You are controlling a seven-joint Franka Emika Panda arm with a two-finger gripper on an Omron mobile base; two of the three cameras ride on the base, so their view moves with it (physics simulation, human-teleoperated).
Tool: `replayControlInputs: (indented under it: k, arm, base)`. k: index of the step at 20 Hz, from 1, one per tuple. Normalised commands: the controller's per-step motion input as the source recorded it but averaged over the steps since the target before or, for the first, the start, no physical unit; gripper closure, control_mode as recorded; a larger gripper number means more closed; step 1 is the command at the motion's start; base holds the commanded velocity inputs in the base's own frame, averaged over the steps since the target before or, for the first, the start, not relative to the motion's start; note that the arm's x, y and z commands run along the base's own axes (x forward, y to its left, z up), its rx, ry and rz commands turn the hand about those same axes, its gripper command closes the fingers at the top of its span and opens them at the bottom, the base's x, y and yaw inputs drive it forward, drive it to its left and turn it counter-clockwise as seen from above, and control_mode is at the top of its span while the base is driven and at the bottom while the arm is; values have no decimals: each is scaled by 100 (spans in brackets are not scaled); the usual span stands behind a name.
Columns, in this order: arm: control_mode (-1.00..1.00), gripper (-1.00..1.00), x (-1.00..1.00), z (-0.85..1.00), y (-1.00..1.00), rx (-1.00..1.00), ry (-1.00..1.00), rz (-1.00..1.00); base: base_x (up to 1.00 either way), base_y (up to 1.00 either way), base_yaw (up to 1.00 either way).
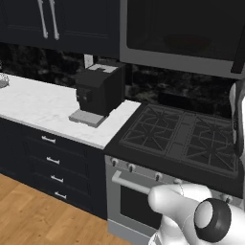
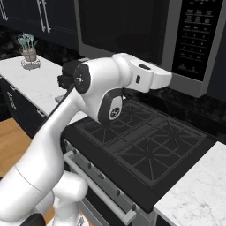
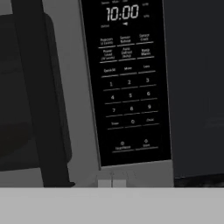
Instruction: Pick the bell pepper from the sink and place it in the bowl. Then pick the bowl and place it in the microwave. Then close the microwave door and press the start button.
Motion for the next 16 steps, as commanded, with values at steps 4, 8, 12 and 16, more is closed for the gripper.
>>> replayControlInputs:
  k: [4, 8, 12, 16]
  arm:
    - [-100, 100, 13, 0, -37, 0, 0, 0]
    - [-100, 100, 13, 0, -37, 0, 0, 0]
    - [-100, 100, 5, -6, -41, 0, 0, 1]
    - [-100, 100, 9, -9, -28, 0, 0, 0]
  base:
    - [0, 0, 0]
    - [0, 0, 0]
    - [0, 0, 0]
    - [0, 0, 0]
